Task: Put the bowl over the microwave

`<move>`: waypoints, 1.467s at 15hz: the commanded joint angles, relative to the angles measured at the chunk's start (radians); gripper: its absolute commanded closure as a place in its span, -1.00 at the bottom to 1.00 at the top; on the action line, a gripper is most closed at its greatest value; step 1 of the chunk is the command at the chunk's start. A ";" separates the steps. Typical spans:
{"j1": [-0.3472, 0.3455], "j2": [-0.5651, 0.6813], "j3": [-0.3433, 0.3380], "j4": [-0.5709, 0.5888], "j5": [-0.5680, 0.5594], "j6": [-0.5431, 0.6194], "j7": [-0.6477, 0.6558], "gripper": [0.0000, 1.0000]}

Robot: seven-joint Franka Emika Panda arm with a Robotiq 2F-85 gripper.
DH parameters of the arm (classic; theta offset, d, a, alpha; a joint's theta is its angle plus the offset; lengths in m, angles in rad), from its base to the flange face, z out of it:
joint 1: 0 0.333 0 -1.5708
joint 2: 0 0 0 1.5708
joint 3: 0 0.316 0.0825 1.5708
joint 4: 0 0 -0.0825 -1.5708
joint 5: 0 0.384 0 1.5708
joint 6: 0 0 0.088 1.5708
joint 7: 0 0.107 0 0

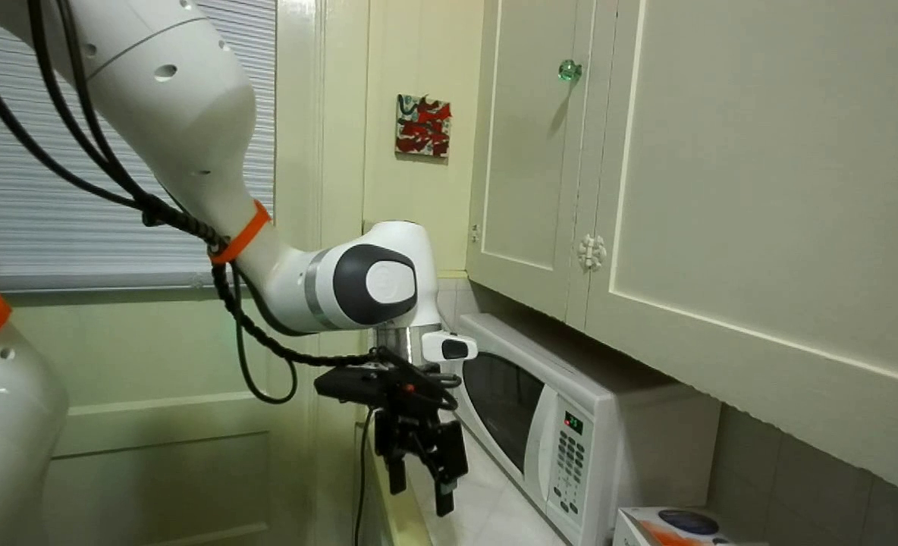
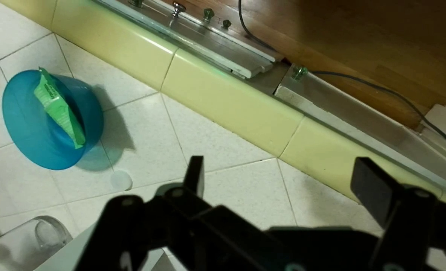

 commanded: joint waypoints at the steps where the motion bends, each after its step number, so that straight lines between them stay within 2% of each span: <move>1: 0.014 -0.001 -0.014 0.001 -0.005 -0.005 0.004 -1.00; 3: 0.014 -0.001 -0.014 0.001 -0.005 -0.005 0.004 -1.00; 4: -0.007 -0.003 0.031 0.001 -0.092 0.027 0.088 -1.00; 6: -0.054 0.037 0.040 0.005 -0.216 0.064 0.161 -1.00; 9: -0.118 0.079 0.005 0.004 -0.385 0.087 0.263 -1.00; 12: -0.156 0.129 -0.067 0.005 -0.463 0.082 0.349 -1.00; 17: -0.181 0.237 -0.254 0.013 -0.412 0.186 0.183 -1.00; 19: -0.179 0.297 -0.337 0.028 -0.258 0.247 0.025 -1.00; 20: -0.176 0.304 -0.362 0.028 -0.168 0.257 -0.053 -1.00; 21: -0.177 0.251 -0.321 0.008 -0.279 0.215 0.060 -1.00; 22: -0.180 0.270 -0.344 0.015 -0.227 0.230 0.000 -1.00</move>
